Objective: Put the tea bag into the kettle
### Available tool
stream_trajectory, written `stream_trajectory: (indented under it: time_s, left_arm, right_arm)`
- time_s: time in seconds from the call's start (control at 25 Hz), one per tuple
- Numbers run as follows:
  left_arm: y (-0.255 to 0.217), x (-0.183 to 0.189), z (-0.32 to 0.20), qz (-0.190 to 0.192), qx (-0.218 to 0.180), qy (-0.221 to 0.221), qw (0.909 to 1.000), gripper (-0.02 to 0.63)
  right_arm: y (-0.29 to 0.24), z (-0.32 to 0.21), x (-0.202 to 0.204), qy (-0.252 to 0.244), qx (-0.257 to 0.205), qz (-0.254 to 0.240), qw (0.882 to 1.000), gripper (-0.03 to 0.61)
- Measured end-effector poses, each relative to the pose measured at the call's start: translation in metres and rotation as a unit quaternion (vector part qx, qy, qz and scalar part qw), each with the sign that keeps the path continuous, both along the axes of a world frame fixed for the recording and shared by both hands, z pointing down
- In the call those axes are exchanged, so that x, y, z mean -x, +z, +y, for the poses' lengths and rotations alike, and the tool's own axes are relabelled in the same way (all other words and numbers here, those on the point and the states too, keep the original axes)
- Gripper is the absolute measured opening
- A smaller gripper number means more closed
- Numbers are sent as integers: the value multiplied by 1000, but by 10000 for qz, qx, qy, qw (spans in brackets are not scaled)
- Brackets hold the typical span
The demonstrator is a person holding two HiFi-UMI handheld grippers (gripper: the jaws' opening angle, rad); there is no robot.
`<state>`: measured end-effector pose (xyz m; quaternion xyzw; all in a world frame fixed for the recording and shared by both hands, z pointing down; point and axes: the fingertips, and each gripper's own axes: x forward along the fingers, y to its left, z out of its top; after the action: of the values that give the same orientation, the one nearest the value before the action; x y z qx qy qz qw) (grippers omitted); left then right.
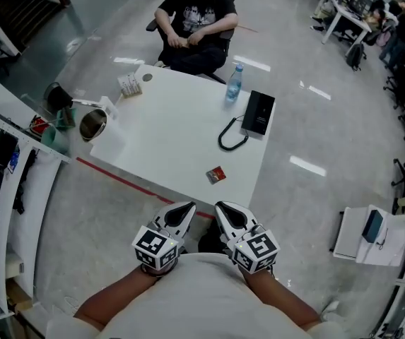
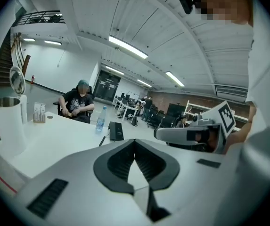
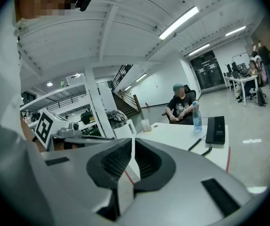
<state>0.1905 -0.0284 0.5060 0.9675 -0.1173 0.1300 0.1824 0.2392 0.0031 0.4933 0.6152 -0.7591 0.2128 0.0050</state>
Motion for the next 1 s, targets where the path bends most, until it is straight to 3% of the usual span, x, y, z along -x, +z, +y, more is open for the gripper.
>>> stream_trajectory:
  time_s: [0.16, 0.36, 0.56, 0.76, 1.0]
  left_arm:
    - [20, -25, -14, -196, 119, -202, 9995, 9]
    - [30, -52, -31, -174, 241, -493, 9983, 8]
    - [30, -64, -47, -127, 410, -636, 9971, 9]
    - [43, -70, -63, -310, 365, -608, 9970, 9]
    - [62, -81, -80, -303, 658, -611, 9955, 9]
  right_arm:
    - [9, -16, -30, -241, 77, -103, 9996, 15]
    - [10, -30, -60, -449, -42, -110, 9989, 21]
    - [29, -48, -76, -514, 213, -126, 9984, 67]
    - [52, -65, -89, -454, 479, 45, 9978, 82]
    - [94, -84, -93, -481, 923, 96, 9945, 96]
